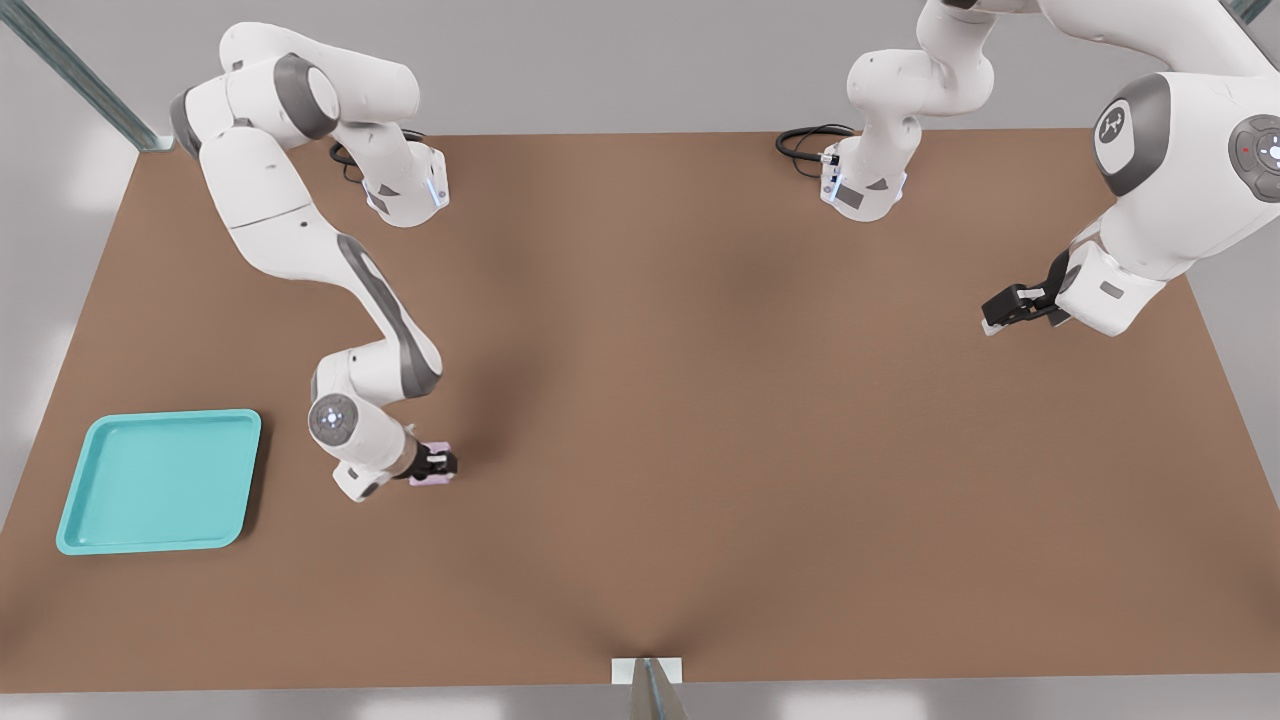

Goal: Keep left arm still and place phone on the tray with right arm

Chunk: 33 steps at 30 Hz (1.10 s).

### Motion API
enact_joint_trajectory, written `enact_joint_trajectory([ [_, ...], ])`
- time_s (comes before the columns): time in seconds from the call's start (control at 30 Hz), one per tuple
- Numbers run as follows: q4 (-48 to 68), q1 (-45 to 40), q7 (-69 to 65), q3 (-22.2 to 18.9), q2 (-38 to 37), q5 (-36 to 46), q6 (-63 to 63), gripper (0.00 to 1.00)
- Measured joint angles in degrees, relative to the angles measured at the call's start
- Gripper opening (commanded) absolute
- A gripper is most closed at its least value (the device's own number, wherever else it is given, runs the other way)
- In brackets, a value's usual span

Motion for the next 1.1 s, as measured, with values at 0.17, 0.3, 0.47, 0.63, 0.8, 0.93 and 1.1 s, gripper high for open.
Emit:
enact_joint_trajectory([
  [0.17, 0.00, -8.31, -3.15, 0.01, -2.90, 0.00, -2.47, 0.76],
  [0.3, 0.33, -15.91, -7.46, -0.05, -2.83, -0.01, -3.43, 0.76],
  [0.47, 5.44, -24.11, -14.59, -0.68, 0.35, 0.01, -3.94, 0.76],
  [0.63, 9.36, -28.60, -22.39, -1.69, 5.25, 0.04, -4.19, 0.97],
  [0.8, 12.08, -28.78, -28.19, -1.64, 6.06, -0.21, -4.98, 1.00],
  [0.93, 16.67, -26.96, -30.39, 5.05, -4.25, -0.61, -12.90, 1.00],
  [1.1, 21.88, -17.87, -27.22, 15.87, -13.44, -6.21, -25.51, 1.00],
])
